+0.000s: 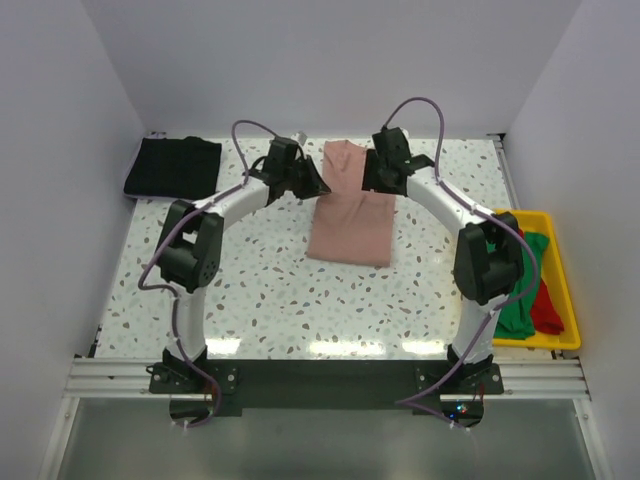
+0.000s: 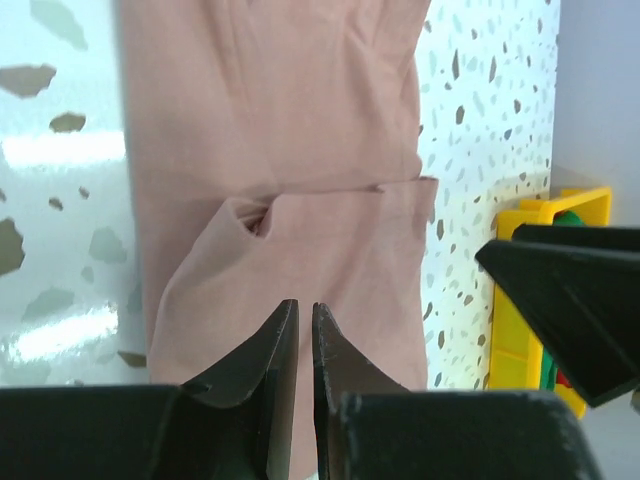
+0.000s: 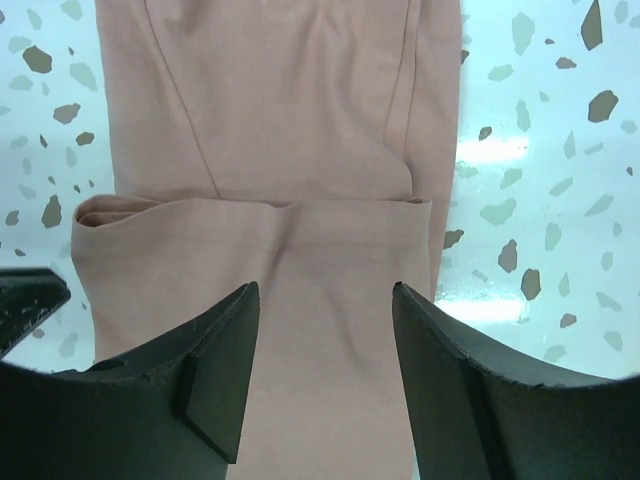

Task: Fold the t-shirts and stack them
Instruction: Fold the tshirt

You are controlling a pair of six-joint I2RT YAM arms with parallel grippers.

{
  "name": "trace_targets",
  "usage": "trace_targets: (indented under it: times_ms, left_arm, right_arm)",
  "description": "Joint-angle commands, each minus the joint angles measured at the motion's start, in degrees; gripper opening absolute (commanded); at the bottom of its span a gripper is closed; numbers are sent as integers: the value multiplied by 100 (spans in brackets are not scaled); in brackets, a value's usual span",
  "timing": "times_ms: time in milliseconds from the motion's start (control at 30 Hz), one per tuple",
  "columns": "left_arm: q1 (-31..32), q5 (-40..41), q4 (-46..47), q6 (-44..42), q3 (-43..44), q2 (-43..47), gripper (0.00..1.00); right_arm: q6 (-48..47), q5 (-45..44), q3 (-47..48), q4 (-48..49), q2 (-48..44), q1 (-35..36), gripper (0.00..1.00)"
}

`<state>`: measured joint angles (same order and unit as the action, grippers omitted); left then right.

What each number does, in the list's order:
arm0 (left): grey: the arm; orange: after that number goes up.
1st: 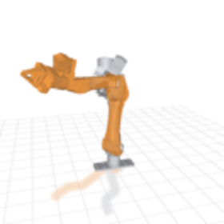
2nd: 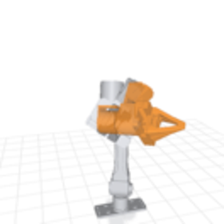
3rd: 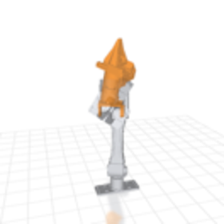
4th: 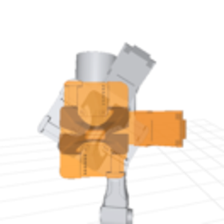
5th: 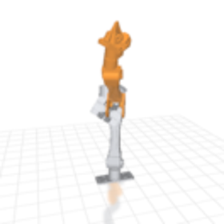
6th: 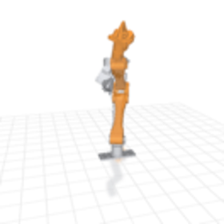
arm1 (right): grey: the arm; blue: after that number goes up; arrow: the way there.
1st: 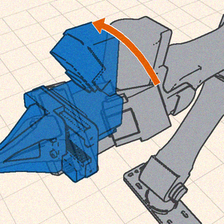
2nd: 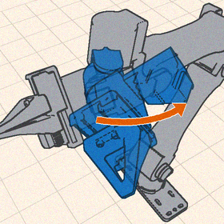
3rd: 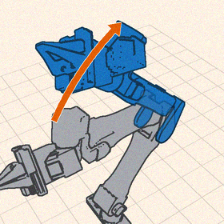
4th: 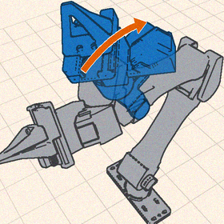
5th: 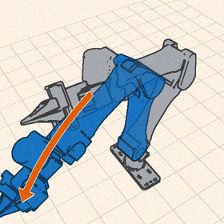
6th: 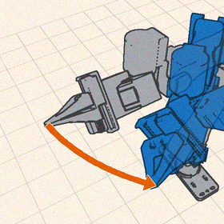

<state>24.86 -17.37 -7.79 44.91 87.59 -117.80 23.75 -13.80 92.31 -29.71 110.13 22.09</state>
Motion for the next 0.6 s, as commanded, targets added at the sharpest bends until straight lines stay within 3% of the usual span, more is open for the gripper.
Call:
trace_targets:
  times_ms: [0,300,567]
  left_arm:
    - [-34,-153,-29,-157,425,-348,16]
    - [-297,-215,58,-158,794,-1175,15]
    - [-377,-215,278,-43,514,-1404,13]
  right_arm:
    - [130,97,-257,273,-193,-20,59]
    - [183,765,-196,396,579,-547,54]
    - [148,1081,-55,264,1336,-943,49]
